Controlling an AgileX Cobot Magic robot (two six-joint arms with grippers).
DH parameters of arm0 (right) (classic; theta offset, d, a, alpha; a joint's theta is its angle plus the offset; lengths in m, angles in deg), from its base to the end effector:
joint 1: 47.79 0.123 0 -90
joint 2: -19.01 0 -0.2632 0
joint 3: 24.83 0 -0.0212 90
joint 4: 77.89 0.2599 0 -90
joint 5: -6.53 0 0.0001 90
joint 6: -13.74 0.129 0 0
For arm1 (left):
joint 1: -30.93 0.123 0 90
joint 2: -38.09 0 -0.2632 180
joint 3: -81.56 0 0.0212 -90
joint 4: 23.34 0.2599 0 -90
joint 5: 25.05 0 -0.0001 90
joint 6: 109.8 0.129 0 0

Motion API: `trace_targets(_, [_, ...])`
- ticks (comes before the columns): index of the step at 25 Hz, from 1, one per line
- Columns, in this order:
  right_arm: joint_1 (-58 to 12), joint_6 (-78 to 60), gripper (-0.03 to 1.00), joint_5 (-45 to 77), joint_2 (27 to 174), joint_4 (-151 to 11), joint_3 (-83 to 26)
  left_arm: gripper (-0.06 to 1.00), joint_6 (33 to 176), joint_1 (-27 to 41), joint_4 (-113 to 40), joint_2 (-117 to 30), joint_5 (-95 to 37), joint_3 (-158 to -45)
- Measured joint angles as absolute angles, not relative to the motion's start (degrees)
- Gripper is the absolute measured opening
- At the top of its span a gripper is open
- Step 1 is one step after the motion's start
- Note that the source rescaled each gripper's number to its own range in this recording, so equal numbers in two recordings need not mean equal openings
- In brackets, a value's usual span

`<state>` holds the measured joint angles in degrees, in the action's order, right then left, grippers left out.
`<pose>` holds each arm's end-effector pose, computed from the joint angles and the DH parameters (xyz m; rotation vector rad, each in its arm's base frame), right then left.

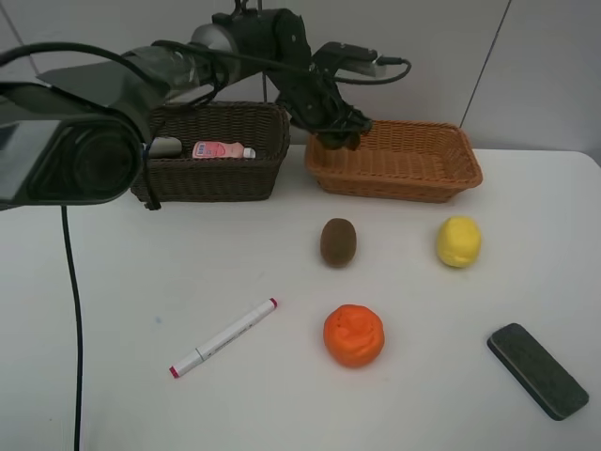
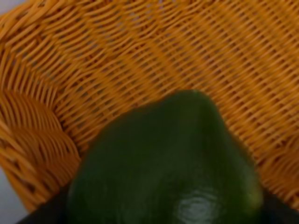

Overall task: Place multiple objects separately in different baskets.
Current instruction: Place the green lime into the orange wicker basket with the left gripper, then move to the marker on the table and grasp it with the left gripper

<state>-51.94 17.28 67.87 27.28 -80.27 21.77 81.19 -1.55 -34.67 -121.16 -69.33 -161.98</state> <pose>0.0550 -0.0087 0.2708 0.1388 2.0233 -0.0563 0.4881 -0.3317 0.1144 0.8064 2.3271 -0.3969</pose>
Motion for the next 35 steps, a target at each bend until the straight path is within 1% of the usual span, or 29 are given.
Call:
trace_targets(1, [-51.94,17.28,1.0,67.87,27.28,-80.27,21.77,0.91,81.13,-1.55,-34.66,-121.36,-69.28,-162.11])
trace_targets(2, [-51.94,17.28,1.0,67.87,27.28,-80.27,21.77,0.95,80.91,-1.55,-34.59,-121.43,-69.34,-162.16])
trace_targets(4, [-51.94,17.28,1.0,67.87,27.28,-80.27,21.77,0.98,80.17,-1.55,-34.42,-121.43,-69.48,-162.41])
trace_targets(7, [-51.94,17.28,1.0,67.87,27.28,-80.27,21.77,0.99,79.01,-1.55,-34.4,-121.24,-70.85,-162.61])
trace_targets(9, [-51.94,17.28,1.0,67.87,27.28,-80.27,21.77,0.99,77.28,-1.55,-34.4,-120.35,-74.15,-162.61])
trace_targets(15, [-51.94,17.28,1.0,67.87,27.28,-80.27,21.77,1.0,72.12,-1.55,-34.62,-113.95,-91.99,-162.72])
trace_targets(19, [-51.94,17.28,1.0,67.87,27.28,-80.27,21.77,1.0,67.88,-1.55,-35.87,-111.4,-93.8,-162.6])
trace_targets(22, [-51.94,17.28,1.0,67.87,27.28,-80.27,21.77,1.0,67.67,-1.55,-37.89,-110.19,-93.8,-161.46])
trace_targets(25, [-51.94,17.28,1.0,67.87,27.28,-80.27,21.77,1.0,68.64,-2.06,-38.18,-105.9,-93.75,-154.62])
trace_targets(32, [-51.94,17.28,1.0,67.87,27.28,-80.27,21.77,1.0,73.32,-7.27,-33.33,-89.73,-93.78,-124.44])
trace_targets(35, [-51.94,17.28,1.0,67.87,27.28,-80.27,21.77,1.0,74.24,-10.57,-31.13,-86.54,-93.83,-112.84])
